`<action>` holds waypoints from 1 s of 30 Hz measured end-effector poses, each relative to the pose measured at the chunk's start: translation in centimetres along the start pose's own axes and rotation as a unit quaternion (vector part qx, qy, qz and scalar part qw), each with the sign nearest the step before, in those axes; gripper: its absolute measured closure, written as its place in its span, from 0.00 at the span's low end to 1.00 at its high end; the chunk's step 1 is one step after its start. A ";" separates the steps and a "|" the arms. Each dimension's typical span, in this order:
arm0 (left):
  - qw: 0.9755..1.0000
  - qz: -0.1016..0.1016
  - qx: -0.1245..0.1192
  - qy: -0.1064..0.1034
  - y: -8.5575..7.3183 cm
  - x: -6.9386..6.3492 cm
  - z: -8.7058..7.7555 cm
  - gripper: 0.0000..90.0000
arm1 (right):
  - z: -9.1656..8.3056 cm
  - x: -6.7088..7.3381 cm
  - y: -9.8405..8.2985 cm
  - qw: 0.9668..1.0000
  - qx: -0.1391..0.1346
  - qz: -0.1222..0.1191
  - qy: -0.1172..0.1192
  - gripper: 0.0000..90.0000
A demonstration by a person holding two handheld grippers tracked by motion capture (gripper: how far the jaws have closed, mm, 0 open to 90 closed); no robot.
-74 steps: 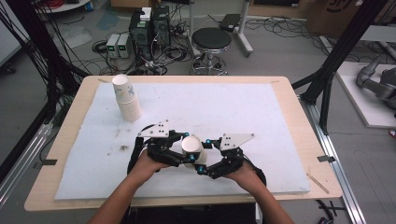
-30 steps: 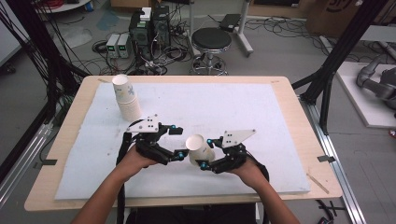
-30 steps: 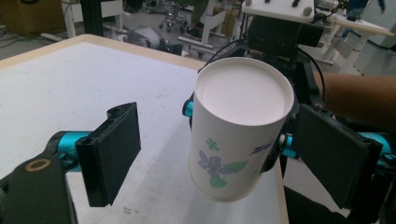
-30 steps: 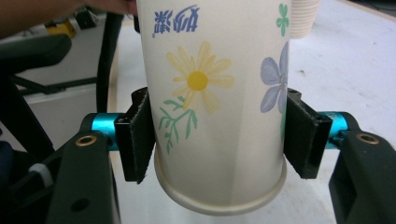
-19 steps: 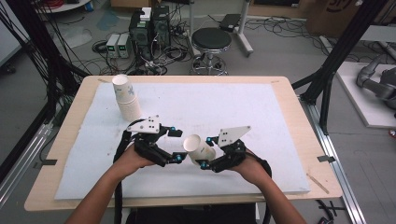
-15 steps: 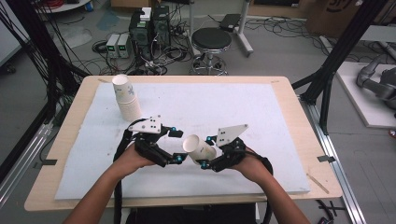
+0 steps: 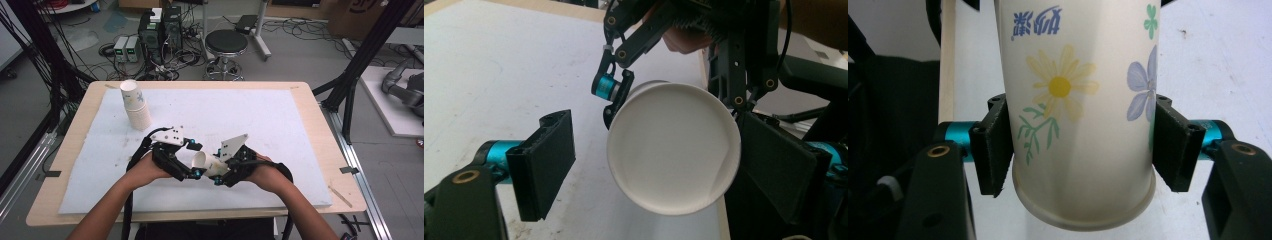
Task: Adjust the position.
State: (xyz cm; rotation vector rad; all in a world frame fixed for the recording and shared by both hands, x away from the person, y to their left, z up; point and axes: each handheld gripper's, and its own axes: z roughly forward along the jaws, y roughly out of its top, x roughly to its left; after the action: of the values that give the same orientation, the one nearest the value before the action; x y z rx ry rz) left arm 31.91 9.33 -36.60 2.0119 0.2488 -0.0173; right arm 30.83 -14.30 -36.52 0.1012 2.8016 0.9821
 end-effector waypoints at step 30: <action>1.000 0.000 0.014 -0.027 -0.9 0.2 0.1 0.41 | -0.6 0.0 -0.4 0.999 -0.037 0.021 0.004 0.22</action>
State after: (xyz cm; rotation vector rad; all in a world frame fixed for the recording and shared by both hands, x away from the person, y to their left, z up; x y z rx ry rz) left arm 31.92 9.68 -37.44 2.0365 0.2155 -0.0758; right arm 30.71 -14.99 -36.30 0.1465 2.7782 1.0964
